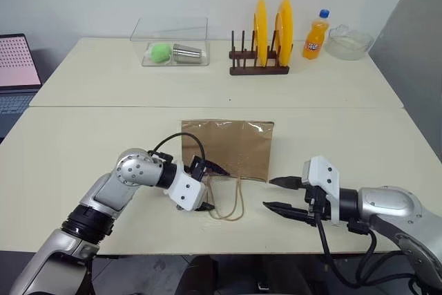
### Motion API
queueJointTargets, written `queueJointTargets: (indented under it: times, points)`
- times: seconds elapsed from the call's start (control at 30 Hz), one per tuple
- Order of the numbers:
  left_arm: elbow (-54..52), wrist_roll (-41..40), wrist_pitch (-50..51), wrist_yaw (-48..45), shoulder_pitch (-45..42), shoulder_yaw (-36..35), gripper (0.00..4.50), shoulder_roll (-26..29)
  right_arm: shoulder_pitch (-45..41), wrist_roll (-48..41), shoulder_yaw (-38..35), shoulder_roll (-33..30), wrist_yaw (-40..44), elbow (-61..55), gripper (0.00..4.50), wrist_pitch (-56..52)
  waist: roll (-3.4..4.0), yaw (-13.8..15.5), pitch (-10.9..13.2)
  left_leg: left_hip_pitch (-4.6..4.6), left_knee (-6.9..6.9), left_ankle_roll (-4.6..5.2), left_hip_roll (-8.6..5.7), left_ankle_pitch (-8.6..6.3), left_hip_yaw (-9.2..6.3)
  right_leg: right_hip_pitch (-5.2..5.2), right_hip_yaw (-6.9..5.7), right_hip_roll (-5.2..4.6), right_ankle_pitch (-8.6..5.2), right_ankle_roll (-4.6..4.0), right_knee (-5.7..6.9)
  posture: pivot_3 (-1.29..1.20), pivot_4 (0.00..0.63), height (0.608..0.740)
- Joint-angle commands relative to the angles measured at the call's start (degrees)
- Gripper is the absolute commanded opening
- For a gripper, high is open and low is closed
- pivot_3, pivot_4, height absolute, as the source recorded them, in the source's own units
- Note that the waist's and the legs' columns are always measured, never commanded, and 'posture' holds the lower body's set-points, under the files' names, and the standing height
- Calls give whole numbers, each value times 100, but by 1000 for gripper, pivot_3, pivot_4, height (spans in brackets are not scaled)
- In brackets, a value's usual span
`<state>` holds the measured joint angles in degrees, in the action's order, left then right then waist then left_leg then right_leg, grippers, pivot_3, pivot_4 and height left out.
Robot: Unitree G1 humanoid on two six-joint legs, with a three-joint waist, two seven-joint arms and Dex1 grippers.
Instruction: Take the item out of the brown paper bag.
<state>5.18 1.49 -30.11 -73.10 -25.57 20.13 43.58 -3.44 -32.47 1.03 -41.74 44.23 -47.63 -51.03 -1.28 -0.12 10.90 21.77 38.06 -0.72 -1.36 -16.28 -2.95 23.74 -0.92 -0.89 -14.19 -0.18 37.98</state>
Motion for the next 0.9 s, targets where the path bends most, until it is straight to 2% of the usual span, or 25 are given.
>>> queueJointTargets:
  times: [0.03, 0.07, 0.17, 0.57, 0.6, 0.7, 0.9]
  points:
    - [43, 91, -113, -23, -62, 81, 4500, 33, -7, -203, -211, -79, -89, -254, 2633, 17, 0, 0, 0, 0, 0, 0, 0, 0, 0, 0, 0, 0, 0, 0, 0, 0, 150, 740]
    - [67, 110, -121, -41, -77, 103, 4500, 24, -9, -241, -222, -98, -111, -262, 2633, 15, 0, 0, 0, -1, 1, 0, 0, 0, 0, -1, 0, 0, 0, 1, 0, 0, 150, 740]
    - [115, 114, -121, -127, -107, 180, 3868, 9, -21, -340, -256, -128, -157, -278, 2678, 11, -1, 0, -1, -4, 2, 1, 0, 1, 0, -6, 0, 1, 1, 1, 0, 0, 150, 740]
    - [234, 179, -387, -230, -208, 358, 228, -42, 74, -448, -231, -339, -236, -332, 2678, 209, -2, 2, -1, -7, 4, 2, 0, 1, -1, -11, 0, 2, 2, 3, 0, 0, 150, 740]
    - [197, 162, -406, -253, -210, 356, 35, -27, 105, -437, -217, -378, -211, -342, 2678, 250, -1, 3, -1, -7, 4, 2, 0, 1, -2, -11, -1, 2, 2, 3, 0, 0, 150, 740]
    - [63, -18, -275, -297, -221, 280, 35, -22, 157, -367, -161, -528, -135, -356, 2678, 381, -2, 3, -1, -7, 4, 2, 0, 1, -1, -11, 0, 2, 2, 3, 0, 0, 150, 740]
    - [-295, -888, 1330, 29, -458, -271, 35, -310, 232, 67, 158, -1064, 342, -372, 2678, 987, -3, 2, -2, -6, 13, 3, -1, 2, -7, -15, -6, 2, 3, 5, 1, 0, 150, 740]
